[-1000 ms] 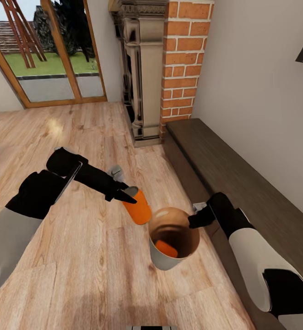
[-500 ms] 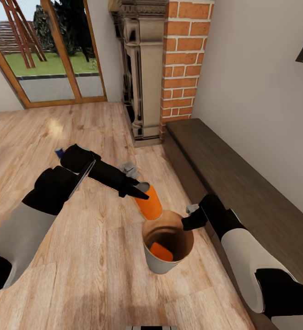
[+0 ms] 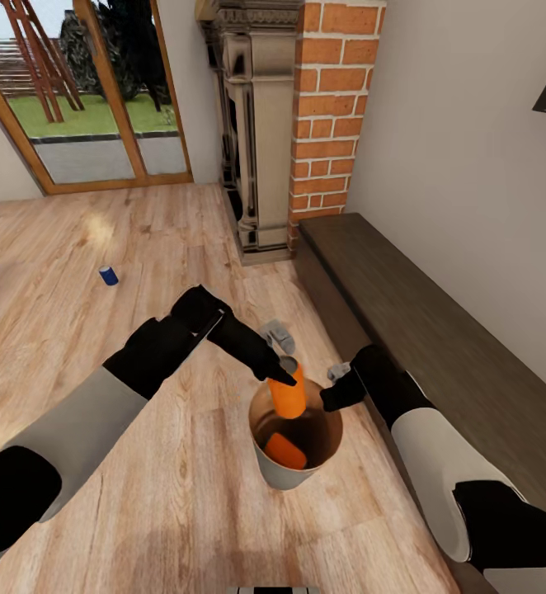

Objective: Put the three can of soda from the living room inside the tash can in the kitchen.

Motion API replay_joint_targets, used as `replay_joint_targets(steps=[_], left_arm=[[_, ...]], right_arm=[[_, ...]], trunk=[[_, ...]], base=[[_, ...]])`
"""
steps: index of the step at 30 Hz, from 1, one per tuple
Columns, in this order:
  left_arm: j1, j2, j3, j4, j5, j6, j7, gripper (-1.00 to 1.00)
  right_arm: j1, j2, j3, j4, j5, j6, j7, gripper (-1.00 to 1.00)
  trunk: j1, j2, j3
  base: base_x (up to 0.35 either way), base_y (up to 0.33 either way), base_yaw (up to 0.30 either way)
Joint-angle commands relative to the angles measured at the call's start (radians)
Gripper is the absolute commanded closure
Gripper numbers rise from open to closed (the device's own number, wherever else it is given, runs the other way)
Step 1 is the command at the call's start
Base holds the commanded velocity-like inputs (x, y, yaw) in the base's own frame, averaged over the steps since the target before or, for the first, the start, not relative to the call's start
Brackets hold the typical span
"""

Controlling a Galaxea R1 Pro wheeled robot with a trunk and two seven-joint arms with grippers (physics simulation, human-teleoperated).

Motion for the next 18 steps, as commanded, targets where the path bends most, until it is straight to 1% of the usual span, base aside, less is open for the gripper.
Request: replay_joint_targets(steps=[1, 6, 7, 8, 10, 14, 16, 18], left_arm=[[0.0, -0.003, -0.021, 0.013, 0.002, 0.001, 0.018, 1.0], [0.0, -0.021, -0.064, 0.052, 0.001, 0.001, 0.046, 1.0], [0.0, -0.026, -0.088, 0.069, 0.001, 0.001, 0.062, 1.0], [0.0, -0.029, -0.102, 0.077, 0.001, 0.001, 0.073, 1.0], [0.002, -0.047, -0.147, 0.096, 0.001, 0.001, 0.114, 1.0], [0.006, -0.068, -0.163, 0.11, -0.004, 0.001, 0.13, 1.0], [0.007, -0.086, -0.167, 0.142, -0.029, 0.001, 0.135, 1.0], [0.009, -0.093, -0.168, 0.158, -0.044, 0.001, 0.136, 1.0]], right_arm=[[-0.001, 0.001, 0.0, 0.0, -0.025, 0.011, 0.004, 1.0], [-0.003, 0.001, 0.002, -0.008, -0.025, 0.011, 0.005, 1.0], [-0.004, 0.001, 0.002, -0.01, -0.025, 0.011, 0.005, 1.0], [-0.004, 0.003, 0.002, -0.011, -0.025, 0.011, 0.005, 1.0], [-0.005, 0.01, 0.003, -0.02, -0.025, 0.011, 0.004, 1.0], [-0.005, 0.013, 0.004, -0.024, -0.024, 0.011, 0.005, 1.0], [-0.005, 0.014, 0.007, -0.025, -0.024, 0.011, 0.004, 1.0], [-0.005, 0.014, 0.008, -0.025, -0.024, 0.011, 0.005, 1.0]], trunk=[[0.0, 0.0, 0.0], [0.0, 0.0, 0.0], [0.0, 0.0, 0.0], [0.0, 0.0, 0.0], [0.0, 0.0, 0.0], [0.0, 0.0, 0.0], [0.0, 0.0, 0.0], [0.0, 0.0, 0.0]], base=[[0.0, 0.0, 0.0], [0.0, 0.0, 0.0], [0.0, 0.0, 0.0], [0.0, 0.0, 0.0], [0.0, 0.0, 0.0], [0.0, 0.0, 0.0], [0.0, 0.0, 0.0], [0.0, 0.0, 0.0]])
